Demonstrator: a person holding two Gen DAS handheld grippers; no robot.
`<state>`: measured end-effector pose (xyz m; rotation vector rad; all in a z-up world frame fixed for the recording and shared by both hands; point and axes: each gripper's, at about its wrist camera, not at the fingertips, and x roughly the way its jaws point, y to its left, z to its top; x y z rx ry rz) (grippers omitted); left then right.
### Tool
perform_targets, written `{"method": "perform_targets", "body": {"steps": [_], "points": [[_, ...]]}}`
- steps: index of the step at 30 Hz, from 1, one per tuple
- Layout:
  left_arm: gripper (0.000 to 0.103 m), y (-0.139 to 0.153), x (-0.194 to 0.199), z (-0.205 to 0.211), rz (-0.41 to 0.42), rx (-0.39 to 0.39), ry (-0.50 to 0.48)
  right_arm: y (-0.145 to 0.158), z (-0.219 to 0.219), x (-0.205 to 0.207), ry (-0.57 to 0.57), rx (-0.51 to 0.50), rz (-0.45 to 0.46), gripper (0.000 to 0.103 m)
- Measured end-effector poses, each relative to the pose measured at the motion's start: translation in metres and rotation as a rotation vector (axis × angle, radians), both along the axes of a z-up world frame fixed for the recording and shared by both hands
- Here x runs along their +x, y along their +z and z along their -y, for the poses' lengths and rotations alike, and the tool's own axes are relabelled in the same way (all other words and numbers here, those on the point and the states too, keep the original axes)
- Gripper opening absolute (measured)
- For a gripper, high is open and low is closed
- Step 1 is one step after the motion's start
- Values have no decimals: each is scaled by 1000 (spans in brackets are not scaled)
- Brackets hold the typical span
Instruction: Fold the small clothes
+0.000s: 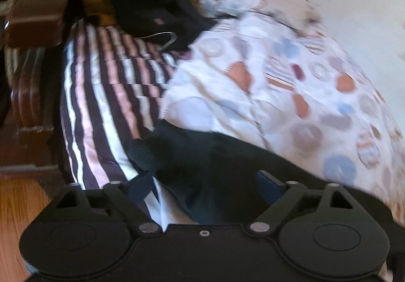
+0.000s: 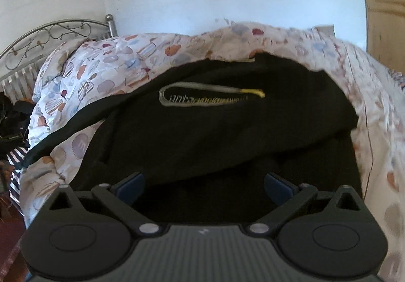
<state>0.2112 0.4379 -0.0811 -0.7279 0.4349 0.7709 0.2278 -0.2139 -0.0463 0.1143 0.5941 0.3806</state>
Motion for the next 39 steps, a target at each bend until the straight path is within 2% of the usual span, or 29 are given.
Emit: {"method": "perform_targets", "body": {"steps": [1, 2, 3, 4, 5, 6, 7, 9, 11, 14, 16, 19, 21, 23, 26, 30, 34, 39], "points": [[76, -2, 0, -5, 10, -15, 20, -1, 0, -1, -5, 1, -4, 103], [66, -3, 1, -11, 18, -29, 44, -1, 1, -3, -9, -2, -7, 103], [49, -4, 3, -15, 17, -36, 63, -2, 1, -3, -10, -4, -10, 103], [40, -4, 5, -18, 17, -37, 71, -2, 1, -4, -9, -7, -13, 103], [27, -4, 9, -21, 22, -23, 63, -2, 2, -6, -10, -10, -14, 103], [3, -3, 12, -22, 28, 2, 57, -3, 2, -6, -12, -12, -16, 103], [0, 1, 16, -21, 11, 33, 53, -3, 2, -7, -12, -11, -18, 103], [0, 7, 24, -20, -9, 84, 50, -3, 3, -8, -14, -7, -23, 103], [0, 19, 27, -17, 15, 123, 39, -3, 4, -8, -15, -4, -23, 103], [0, 49, 31, -12, 29, 234, 4, -1, 4, -8, -7, 2, -16, 103], [0, 64, 31, -13, 28, 255, -15, -2, 4, -8, -2, 10, -18, 103], [0, 73, 29, -15, 16, 238, -58, -4, 3, -8, 3, 28, -26, 103], [12, 69, 24, -15, -6, 231, -73, -6, 2, -7, 9, 37, -36, 103], [30, 61, 15, -14, -13, 214, -74, -6, 0, -8, 17, 40, -37, 103], [51, 42, -1, -16, -22, 156, -59, -6, -4, -10, 27, 38, -30, 103], [57, 13, -10, -23, -48, 64, -69, -7, -8, -9, 29, 33, -37, 103], [60, -9, -8, -34, -40, -25, -50, -8, -13, -9, 32, 24, -46, 103], [63, -21, 2, -42, -30, -67, -39, -8, -19, -11, 47, 3, -40, 103]]}}
